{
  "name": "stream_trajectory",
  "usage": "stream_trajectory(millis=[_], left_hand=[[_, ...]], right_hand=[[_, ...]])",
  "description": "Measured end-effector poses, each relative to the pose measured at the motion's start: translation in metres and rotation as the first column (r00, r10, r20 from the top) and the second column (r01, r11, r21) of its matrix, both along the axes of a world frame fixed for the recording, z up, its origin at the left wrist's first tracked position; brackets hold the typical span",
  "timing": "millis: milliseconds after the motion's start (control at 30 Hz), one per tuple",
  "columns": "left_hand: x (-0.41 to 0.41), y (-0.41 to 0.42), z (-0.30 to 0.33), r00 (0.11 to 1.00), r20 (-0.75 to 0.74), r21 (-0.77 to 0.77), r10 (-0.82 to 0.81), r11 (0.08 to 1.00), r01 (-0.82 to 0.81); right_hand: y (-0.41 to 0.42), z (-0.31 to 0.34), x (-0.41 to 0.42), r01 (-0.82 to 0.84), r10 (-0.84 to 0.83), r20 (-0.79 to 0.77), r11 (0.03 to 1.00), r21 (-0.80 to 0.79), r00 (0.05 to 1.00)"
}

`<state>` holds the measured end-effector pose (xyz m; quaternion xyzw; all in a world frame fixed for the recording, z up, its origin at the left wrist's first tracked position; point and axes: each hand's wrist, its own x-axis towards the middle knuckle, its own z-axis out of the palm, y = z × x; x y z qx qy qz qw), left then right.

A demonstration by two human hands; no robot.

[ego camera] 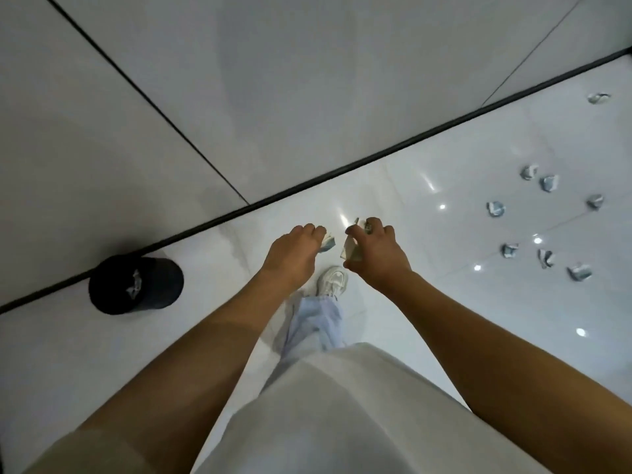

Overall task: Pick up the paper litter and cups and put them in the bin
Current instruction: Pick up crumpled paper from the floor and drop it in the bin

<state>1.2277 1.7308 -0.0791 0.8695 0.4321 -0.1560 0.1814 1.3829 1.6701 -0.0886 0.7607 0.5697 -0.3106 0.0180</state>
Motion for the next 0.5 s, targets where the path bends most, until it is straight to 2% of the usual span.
stream_trajectory(millis=[167,300,500], left_hand=[[-0.101,-0.054,0.008,0.986,-0.052,-0.022,0.155,0.987,-0.157],[-0.189,-0.082,0.006,0.944,-0.047,-0.027,0.327,0.944,-0.329],[-0.329,-0.079,0.005,0.856,-0.010,0.009,0.516,0.857,-0.516]], right_hand=[[-0.016,-0.002,-0.087,-0.168,0.168,-0.015,0.986,0.002,0.986],[-0.015,-0.001,-0.171,-0.317,0.316,-0.037,0.948,-0.014,0.948],[0.014,-0.004,-0.312,-0.462,0.460,-0.064,0.887,-0.022,0.886]])
